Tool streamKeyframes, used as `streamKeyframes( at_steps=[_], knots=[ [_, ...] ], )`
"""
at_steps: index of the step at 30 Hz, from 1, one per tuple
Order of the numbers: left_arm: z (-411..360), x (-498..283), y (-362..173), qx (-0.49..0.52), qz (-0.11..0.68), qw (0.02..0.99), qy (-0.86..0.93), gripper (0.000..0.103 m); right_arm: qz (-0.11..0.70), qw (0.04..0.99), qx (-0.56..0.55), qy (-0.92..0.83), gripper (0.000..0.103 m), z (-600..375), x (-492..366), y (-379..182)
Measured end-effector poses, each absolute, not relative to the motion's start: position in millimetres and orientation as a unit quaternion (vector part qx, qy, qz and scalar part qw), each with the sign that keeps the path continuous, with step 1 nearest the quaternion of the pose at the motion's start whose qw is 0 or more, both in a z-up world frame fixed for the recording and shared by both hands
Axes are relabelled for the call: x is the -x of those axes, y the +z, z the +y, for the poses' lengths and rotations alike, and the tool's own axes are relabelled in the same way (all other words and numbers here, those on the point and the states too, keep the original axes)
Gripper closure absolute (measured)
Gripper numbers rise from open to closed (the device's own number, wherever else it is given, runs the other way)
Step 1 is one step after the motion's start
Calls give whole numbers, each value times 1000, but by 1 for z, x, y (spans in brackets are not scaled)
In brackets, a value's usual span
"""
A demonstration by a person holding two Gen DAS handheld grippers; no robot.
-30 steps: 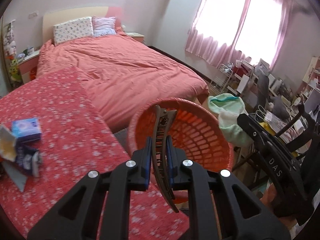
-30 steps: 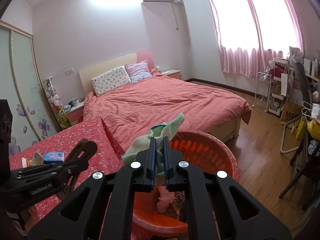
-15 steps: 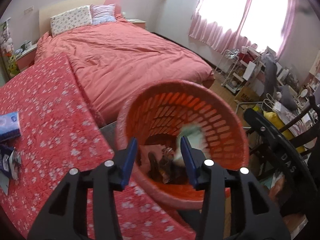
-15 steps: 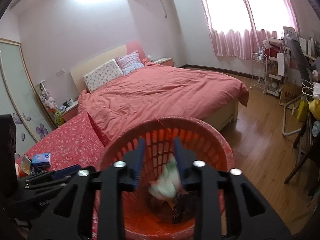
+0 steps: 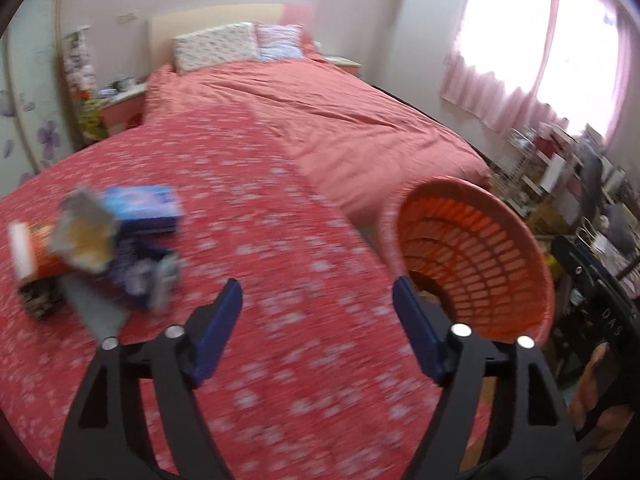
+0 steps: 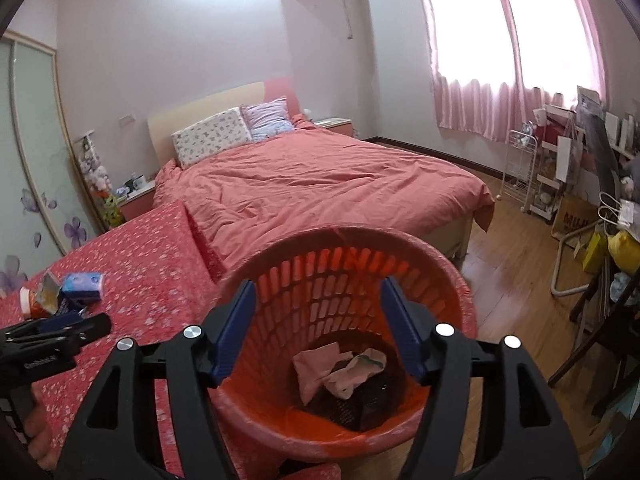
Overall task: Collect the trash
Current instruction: 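Open both grippers over the orange basket to drop the clip and sock, then grasp the blue snack bag with the right gripper while the left gripper approaches the black floral cloth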
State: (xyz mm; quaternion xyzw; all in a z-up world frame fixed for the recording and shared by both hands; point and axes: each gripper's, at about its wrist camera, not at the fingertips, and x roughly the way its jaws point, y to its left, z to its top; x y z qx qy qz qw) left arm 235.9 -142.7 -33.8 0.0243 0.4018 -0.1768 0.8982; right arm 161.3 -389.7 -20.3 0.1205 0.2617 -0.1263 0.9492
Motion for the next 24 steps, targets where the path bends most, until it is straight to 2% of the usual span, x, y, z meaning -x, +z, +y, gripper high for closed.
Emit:
streamKeyframes(
  at_steps=[13, 24],
  knots=[
    [9, -219, -34, 4, 386, 922, -27, 22, 289, 953, -74, -55, 35, -317, -177, -19],
    [95, -233, -44, 40, 389, 919, 44, 22, 328, 942, -56, 38, 35, -233, -206, -23]
  ],
)
